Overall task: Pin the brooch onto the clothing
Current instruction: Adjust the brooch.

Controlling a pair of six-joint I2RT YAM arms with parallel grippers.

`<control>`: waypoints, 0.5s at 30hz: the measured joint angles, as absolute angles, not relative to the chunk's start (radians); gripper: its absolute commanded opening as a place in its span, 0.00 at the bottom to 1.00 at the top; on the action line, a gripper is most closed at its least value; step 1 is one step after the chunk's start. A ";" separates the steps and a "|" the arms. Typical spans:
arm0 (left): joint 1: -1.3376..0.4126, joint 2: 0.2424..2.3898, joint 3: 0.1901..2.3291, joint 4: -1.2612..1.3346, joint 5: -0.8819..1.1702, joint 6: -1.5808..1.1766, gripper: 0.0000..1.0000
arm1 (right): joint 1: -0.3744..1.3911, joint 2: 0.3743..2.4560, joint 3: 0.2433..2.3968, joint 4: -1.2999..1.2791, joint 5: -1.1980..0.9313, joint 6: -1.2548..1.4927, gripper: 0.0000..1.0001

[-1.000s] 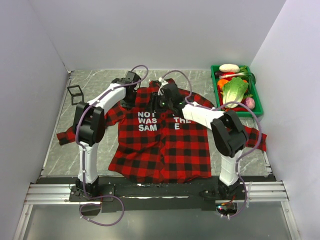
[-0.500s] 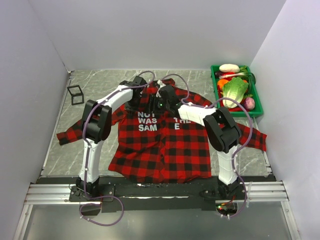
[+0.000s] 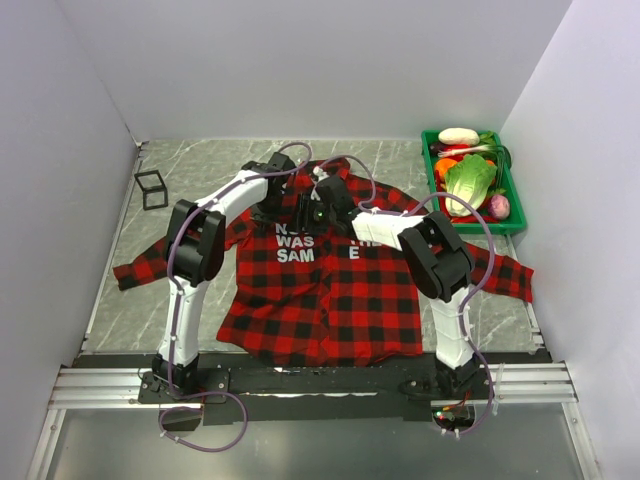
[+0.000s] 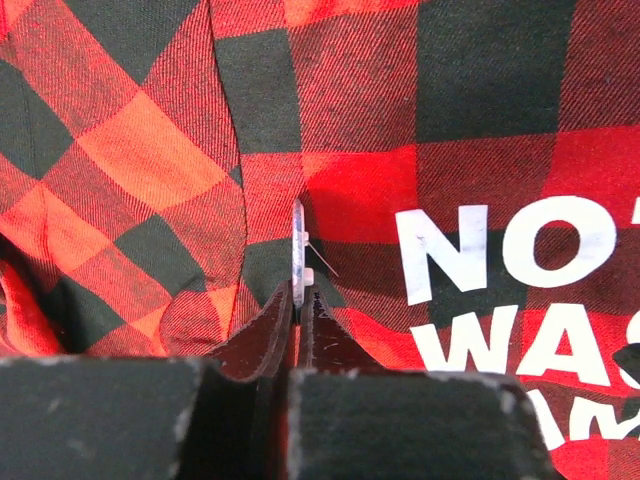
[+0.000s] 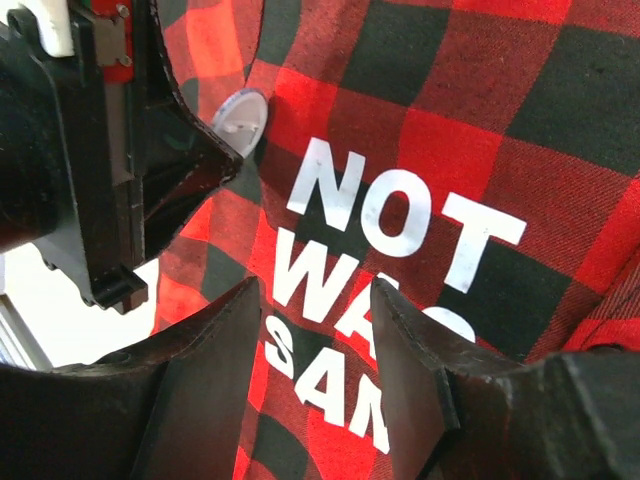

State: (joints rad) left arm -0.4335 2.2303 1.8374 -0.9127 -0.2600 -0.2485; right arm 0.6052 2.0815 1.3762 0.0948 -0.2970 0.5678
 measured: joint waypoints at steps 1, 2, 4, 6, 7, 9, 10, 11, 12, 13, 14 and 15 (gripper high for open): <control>-0.434 2.230 1.837 -0.912 -0.260 -0.248 0.01 | 0.605 2.082 1.376 0.097 -0.299 0.569 0.55; -0.434 2.226 1.834 -0.908 -0.260 -0.249 0.01 | 0.605 2.082 1.376 0.097 -0.301 0.571 0.55; -0.434 2.206 1.803 -0.883 -0.259 -0.249 0.01 | 0.605 2.081 1.375 0.097 -0.308 0.575 0.55; -0.433 2.165 1.750 -0.850 -0.229 -0.245 0.01 | 0.605 2.067 1.354 0.112 -0.311 0.576 0.57; -0.432 2.131 1.712 -0.836 -0.198 -0.241 0.01 | 0.605 2.050 1.332 0.114 -0.314 0.574 0.57; -0.428 2.074 1.670 -0.822 -0.111 -0.227 0.01 | 0.606 1.991 1.274 0.109 -0.311 0.559 0.57; -0.425 2.045 1.659 -0.821 -0.061 -0.221 0.01 | 0.606 1.954 1.245 0.099 -0.307 0.545 0.56; -0.422 2.021 1.657 -0.819 -0.007 -0.217 0.01 | 0.606 1.909 1.222 0.083 -0.295 0.528 0.56; -0.419 2.000 1.658 -0.813 0.057 -0.208 0.01 | 0.606 1.863 1.202 0.066 -0.283 0.509 0.55; -0.413 1.982 1.658 -0.806 0.123 -0.202 0.01 | 0.606 1.813 1.188 0.046 -0.268 0.484 0.54; -0.408 1.970 1.658 -0.802 0.185 -0.196 0.01 | 0.606 1.761 1.181 0.026 -0.253 0.455 0.51; -0.403 1.962 1.658 -0.799 0.256 -0.191 0.01 | 0.606 1.723 1.175 0.016 -0.245 0.429 0.50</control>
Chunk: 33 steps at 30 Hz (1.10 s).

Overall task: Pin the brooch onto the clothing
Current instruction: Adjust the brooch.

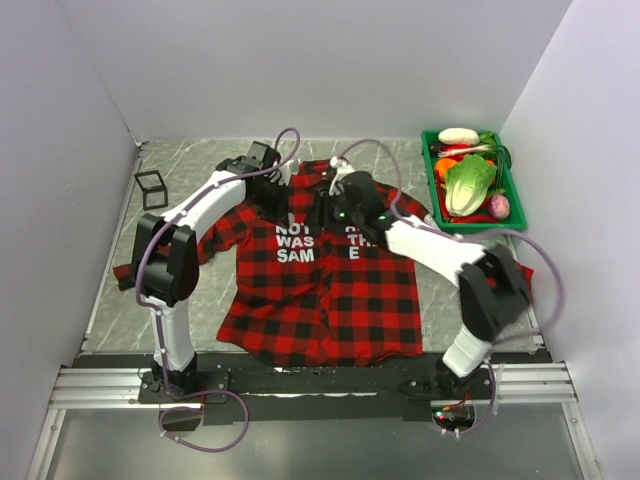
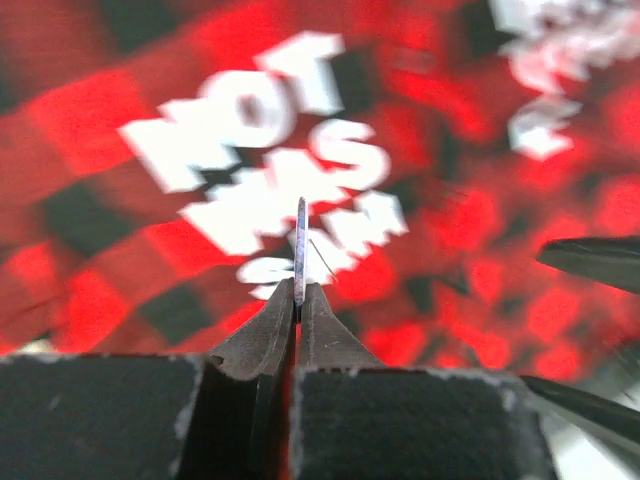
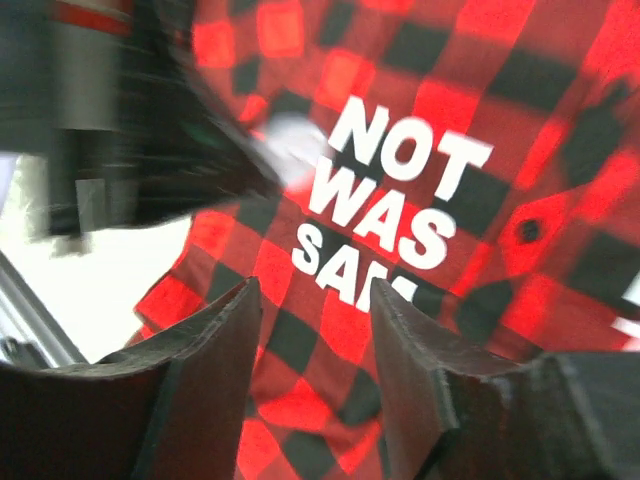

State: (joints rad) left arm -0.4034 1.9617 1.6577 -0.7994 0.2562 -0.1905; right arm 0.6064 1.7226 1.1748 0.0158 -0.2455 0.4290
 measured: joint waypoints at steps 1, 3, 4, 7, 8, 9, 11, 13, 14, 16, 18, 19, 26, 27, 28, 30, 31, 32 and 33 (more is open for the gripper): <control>-0.399 1.960 1.658 -0.798 0.316 -0.183 0.01 | 0.606 1.672 1.170 -0.003 -0.234 0.393 0.49; -0.392 1.961 1.657 -0.798 0.446 -0.172 0.01 | 0.606 1.582 1.163 -0.025 -0.222 0.331 0.46; -0.389 1.961 1.657 -0.799 0.492 -0.169 0.01 | 0.606 1.543 1.155 -0.030 -0.219 0.305 0.45; -0.382 1.960 1.657 -0.797 0.631 -0.161 0.01 | 0.606 1.449 1.138 -0.064 -0.215 0.227 0.42; -0.380 1.960 1.657 -0.797 0.673 -0.159 0.01 | 0.606 1.434 1.139 -0.078 -0.215 0.205 0.41; -0.379 1.961 1.657 -0.797 0.708 -0.158 0.01 | 0.606 1.425 1.140 -0.094 -0.216 0.179 0.40; -0.374 1.959 1.657 -0.796 0.774 -0.154 0.01 | 0.607 1.423 1.144 -0.127 -0.223 0.136 0.40; -0.371 1.956 1.655 -0.796 0.826 -0.150 0.02 | 0.610 1.431 1.144 -0.169 -0.231 0.095 0.40; -0.369 1.954 1.651 -0.792 0.847 -0.151 0.02 | 0.612 1.436 1.144 -0.189 -0.235 0.076 0.40; -0.367 1.947 1.640 -0.790 0.876 -0.150 0.02 | 0.619 1.442 1.144 -0.214 -0.243 0.043 0.41; -0.365 1.945 1.637 -0.790 0.899 -0.150 0.03 | 0.628 1.446 1.145 -0.236 -0.246 0.012 0.40; -0.363 1.945 1.637 -0.790 0.907 -0.151 0.03 | 0.634 1.448 1.145 -0.243 -0.246 -0.001 0.41; -0.361 1.945 1.637 -0.790 0.945 -0.150 0.04 | 0.684 1.485 1.173 -0.265 -0.228 -0.070 0.40; -0.361 1.945 1.637 -0.790 0.945 -0.150 0.03 | 0.692 1.494 1.181 -0.266 -0.221 -0.077 0.40; -0.361 1.945 1.636 -0.790 0.945 -0.150 0.03 | 0.699 1.502 1.187 -0.265 -0.214 -0.084 0.40; -0.361 1.945 1.636 -0.790 0.946 -0.150 0.03 | 0.710 1.518 1.197 -0.263 -0.196 -0.099 0.40; -0.361 1.945 1.636 -0.790 0.946 -0.150 0.03 | 0.714 1.523 1.200 -0.264 -0.187 -0.103 0.40; -0.361 1.945 1.636 -0.790 0.946 -0.150 0.03 | 0.716 1.530 1.207 -0.266 -0.177 -0.107 0.40; -0.361 1.945 1.636 -0.790 0.945 -0.150 0.03 | 0.717 1.538 1.214 -0.265 -0.167 -0.110 0.40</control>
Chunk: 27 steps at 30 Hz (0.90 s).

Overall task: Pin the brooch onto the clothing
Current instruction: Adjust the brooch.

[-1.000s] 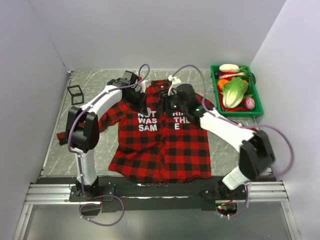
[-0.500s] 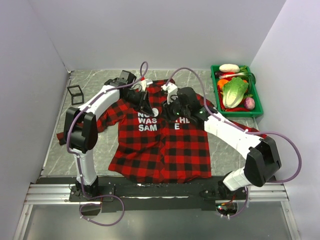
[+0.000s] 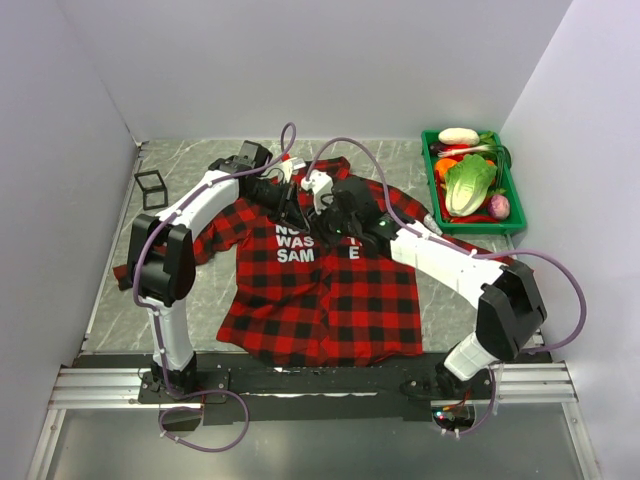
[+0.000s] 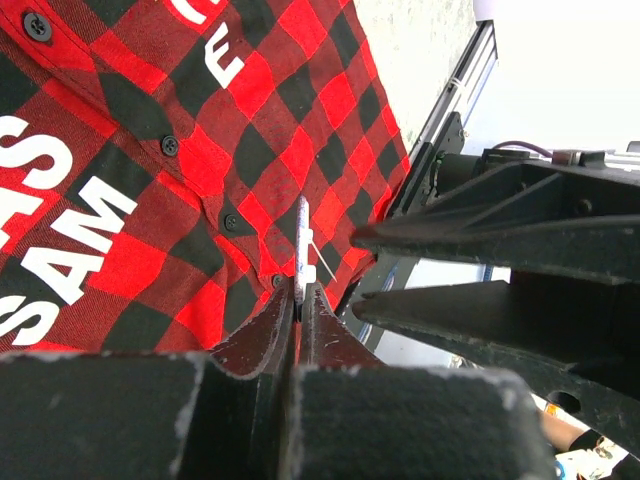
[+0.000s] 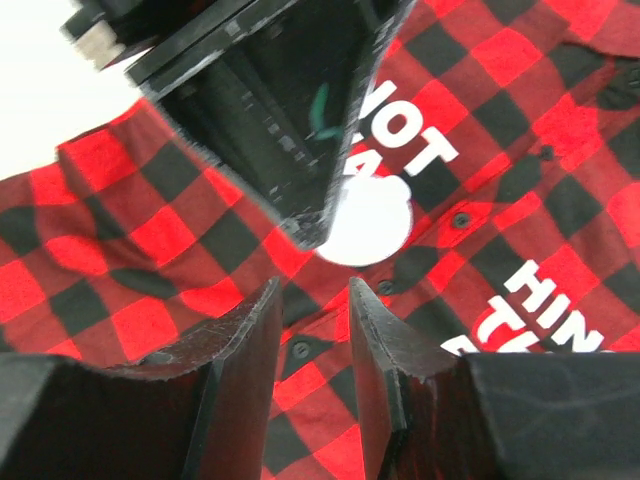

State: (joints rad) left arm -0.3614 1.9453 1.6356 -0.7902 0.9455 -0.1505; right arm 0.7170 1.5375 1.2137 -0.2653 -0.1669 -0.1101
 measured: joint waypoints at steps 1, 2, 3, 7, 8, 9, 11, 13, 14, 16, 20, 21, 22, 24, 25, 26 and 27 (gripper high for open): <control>-0.361 1.945 1.635 -0.790 0.945 -0.150 0.03 | 0.718 1.543 1.220 -0.265 -0.157 -0.113 0.40; -0.361 1.945 1.635 -0.790 0.945 -0.150 0.03 | 0.718 1.549 1.227 -0.265 -0.142 -0.118 0.40; -0.361 1.945 1.635 -0.790 0.945 -0.150 0.03 | 0.718 1.551 1.230 -0.265 -0.133 -0.121 0.40; -0.362 1.945 1.633 -0.791 0.945 -0.146 0.03 | 0.718 1.552 1.234 -0.262 -0.099 -0.131 0.40; -0.362 1.945 1.633 -0.791 0.945 -0.145 0.03 | 0.718 1.553 1.237 -0.263 -0.093 -0.133 0.40; -0.362 1.945 1.633 -0.791 0.945 -0.143 0.03 | 0.718 1.555 1.241 -0.262 -0.089 -0.137 0.39; -0.363 1.945 1.633 -0.791 0.945 -0.142 0.03 | 0.720 1.560 1.248 -0.260 -0.086 -0.142 0.38; -0.364 1.944 1.633 -0.791 0.945 -0.142 0.03 | 0.720 1.562 1.251 -0.255 -0.086 -0.147 0.38; -0.365 1.943 1.633 -0.792 0.945 -0.142 0.02 | 0.720 1.563 1.251 -0.253 -0.087 -0.150 0.37; -0.367 1.942 1.633 -0.793 0.945 -0.142 0.03 | 0.720 1.565 1.251 -0.250 -0.088 -0.155 0.36; -0.371 1.938 1.633 -0.794 0.945 -0.142 0.03 | 0.722 1.583 1.259 -0.245 -0.093 -0.163 0.36; -0.371 1.936 1.633 -0.794 0.945 -0.141 0.03 | 0.723 1.587 1.259 -0.245 -0.094 -0.166 0.36; -0.372 1.935 1.633 -0.796 0.945 -0.140 0.03 | 0.724 1.590 1.259 -0.245 -0.093 -0.170 0.36; -0.372 1.934 1.633 -0.798 0.945 -0.138 0.03 | 0.724 1.596 1.259 -0.244 -0.093 -0.175 0.36; -0.372 1.934 1.633 -0.798 0.945 -0.137 0.03 | 0.724 1.596 1.259 -0.243 -0.092 -0.177 0.35; -0.373 1.934 1.633 -0.798 0.944 -0.135 0.03 | 0.724 1.596 1.259 -0.242 -0.091 -0.179 0.35; -0.373 1.934 1.633 -0.798 0.944 -0.134 0.03 | 0.724 1.596 1.259 -0.242 -0.090 -0.181 0.34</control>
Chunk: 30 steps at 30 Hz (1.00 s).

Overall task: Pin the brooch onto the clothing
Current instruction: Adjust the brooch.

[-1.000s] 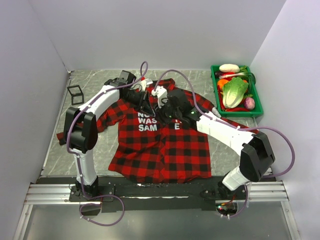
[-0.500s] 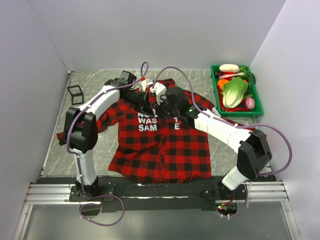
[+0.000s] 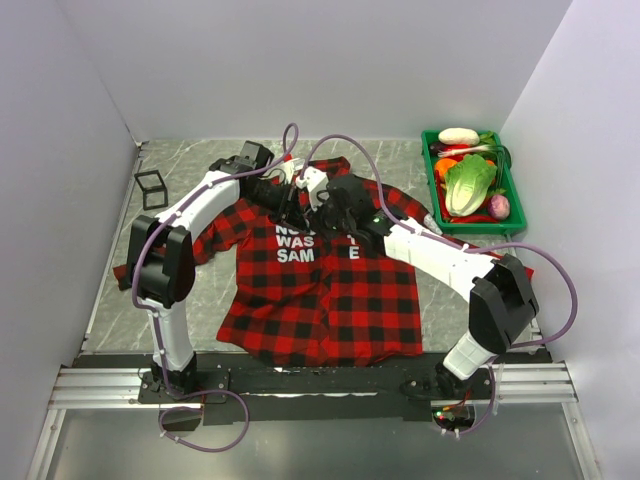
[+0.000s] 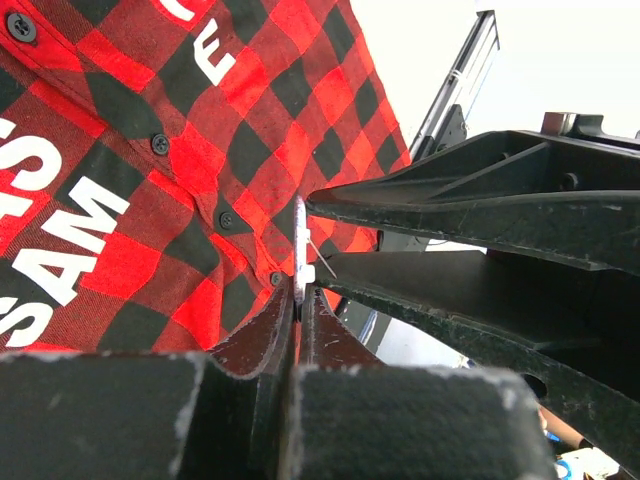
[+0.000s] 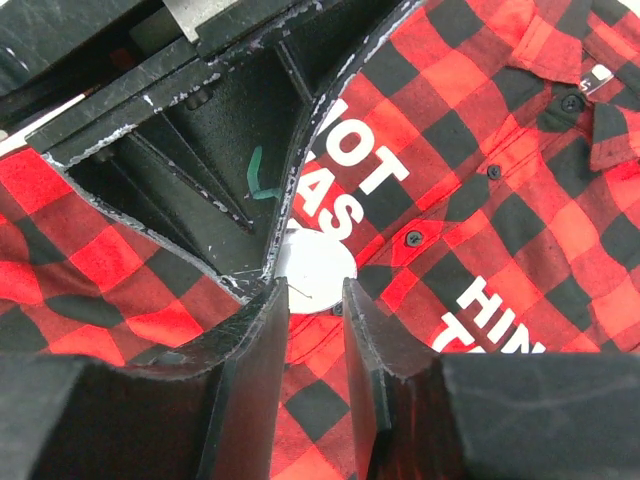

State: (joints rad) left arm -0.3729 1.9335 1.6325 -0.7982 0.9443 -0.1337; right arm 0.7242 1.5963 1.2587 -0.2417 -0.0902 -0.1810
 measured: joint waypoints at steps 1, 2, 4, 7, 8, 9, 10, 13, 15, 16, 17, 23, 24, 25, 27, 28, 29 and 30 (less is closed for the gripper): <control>-0.374 1.932 1.633 -0.798 0.944 -0.132 0.03 | 0.725 1.596 1.259 -0.241 -0.089 -0.182 0.34; -0.374 1.932 1.633 -0.798 0.943 -0.131 0.03 | 0.727 1.596 1.259 -0.241 -0.085 -0.184 0.34; -0.375 1.932 1.633 -0.798 0.942 -0.130 0.03 | 0.731 1.596 1.259 -0.239 -0.077 -0.192 0.33; -0.376 1.932 1.633 -0.798 0.942 -0.124 0.03 | 0.738 1.596 1.259 -0.235 -0.067 -0.206 0.30; -0.376 1.931 1.633 -0.799 0.941 -0.123 0.03 | 0.741 1.596 1.259 -0.232 -0.063 -0.211 0.29; -0.377 1.931 1.633 -0.799 0.941 -0.123 0.03 | 0.743 1.596 1.259 -0.228 -0.059 -0.217 0.27; -0.378 1.930 1.632 -0.800 0.940 -0.123 0.03 | 0.746 1.596 1.259 -0.225 -0.054 -0.223 0.27; -0.379 1.930 1.632 -0.806 0.939 -0.118 0.03 | 0.756 1.596 1.259 -0.221 -0.044 -0.242 0.21; -0.380 1.930 1.632 -0.810 0.939 -0.117 0.03 | 0.761 1.596 1.258 -0.221 -0.041 -0.252 0.18; -0.381 1.929 1.632 -0.811 0.939 -0.116 0.03 | 0.763 1.596 1.258 -0.221 -0.041 -0.257 0.16; -0.381 1.929 1.632 -0.812 0.939 -0.116 0.03 | 0.765 1.596 1.258 -0.220 -0.041 -0.262 0.14; -0.381 1.929 1.632 -0.812 0.937 -0.117 0.14 | 0.773 1.596 1.256 -0.220 -0.032 -0.279 0.00; -0.381 1.929 1.632 -0.812 0.936 -0.118 0.17 | 0.773 1.596 1.256 -0.220 -0.031 -0.282 0.00; -0.381 1.929 1.632 -0.811 0.936 -0.118 0.24 | 0.774 1.596 1.256 -0.219 -0.029 -0.283 0.00; -0.381 1.929 1.632 -0.811 0.937 -0.118 0.35 | 0.775 1.597 1.256 -0.218 -0.022 -0.287 0.00; -0.381 1.929 1.632 -0.811 0.938 -0.119 0.40 | 0.775 1.597 1.256 -0.217 -0.019 -0.286 0.00; -0.381 1.929 1.631 -0.810 0.938 -0.121 0.46 | 0.775 1.597 1.256 -0.216 -0.014 -0.286 0.00; -0.381 1.928 1.629 -0.808 0.938 -0.120 0.51 | 0.775 1.597 1.256 -0.215 -0.009 -0.286 0.00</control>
